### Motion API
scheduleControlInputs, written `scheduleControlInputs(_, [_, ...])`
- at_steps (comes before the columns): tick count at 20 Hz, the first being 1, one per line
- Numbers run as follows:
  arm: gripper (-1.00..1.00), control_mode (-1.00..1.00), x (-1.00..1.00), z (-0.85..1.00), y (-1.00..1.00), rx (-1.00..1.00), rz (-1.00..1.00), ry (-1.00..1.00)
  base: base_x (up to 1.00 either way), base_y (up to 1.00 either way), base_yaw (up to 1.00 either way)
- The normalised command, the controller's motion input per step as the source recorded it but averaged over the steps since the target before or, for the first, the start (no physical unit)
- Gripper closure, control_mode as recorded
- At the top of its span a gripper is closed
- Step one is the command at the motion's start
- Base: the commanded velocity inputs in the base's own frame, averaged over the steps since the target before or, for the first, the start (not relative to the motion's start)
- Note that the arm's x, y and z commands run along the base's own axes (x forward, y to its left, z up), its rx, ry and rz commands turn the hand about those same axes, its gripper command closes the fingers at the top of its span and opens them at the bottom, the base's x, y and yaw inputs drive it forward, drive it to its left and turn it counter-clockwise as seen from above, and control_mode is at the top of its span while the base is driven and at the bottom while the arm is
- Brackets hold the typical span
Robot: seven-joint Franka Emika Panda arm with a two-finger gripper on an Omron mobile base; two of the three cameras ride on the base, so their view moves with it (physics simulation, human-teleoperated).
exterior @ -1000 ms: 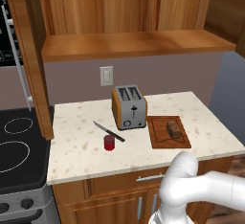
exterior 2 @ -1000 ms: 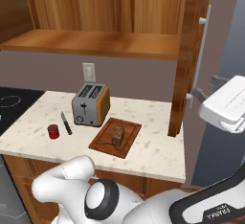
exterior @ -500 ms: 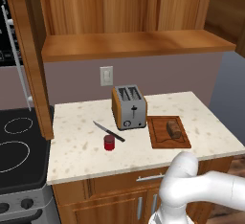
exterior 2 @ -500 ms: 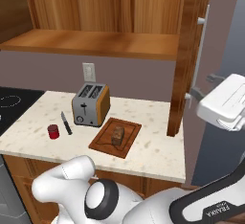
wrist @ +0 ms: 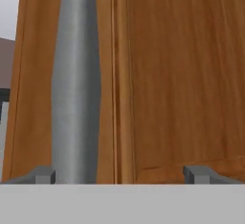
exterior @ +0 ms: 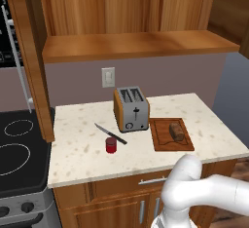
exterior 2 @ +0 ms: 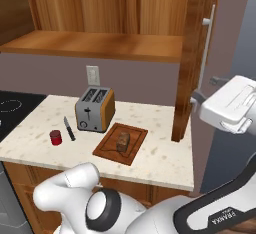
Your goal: Pick the bread, place it on the cutting board, pick the jam, place it on the counter, and close the cabinet.
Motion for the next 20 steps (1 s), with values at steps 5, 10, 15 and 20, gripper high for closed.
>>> scheduleControlInputs(5, [-1.00,-1.00,0.00,0.00,0.25,0.00,0.00,0.01,0.00,0.00,0.00])
scheduleControlInputs(10, [-1.00,-1.00,0.00,0.00,0.37,0.00,0.00,0.02,0.00,0.00,0.00])
scheduleControlInputs(15, [-1.00,-1.00,0.00,0.00,0.42,0.00,0.00,0.01,0.00,0.00,0.00])
scheduleControlInputs(20, [-1.00,-1.00,0.00,0.00,0.45,0.00,0.00,0.00,0.00,0.00,0.00])
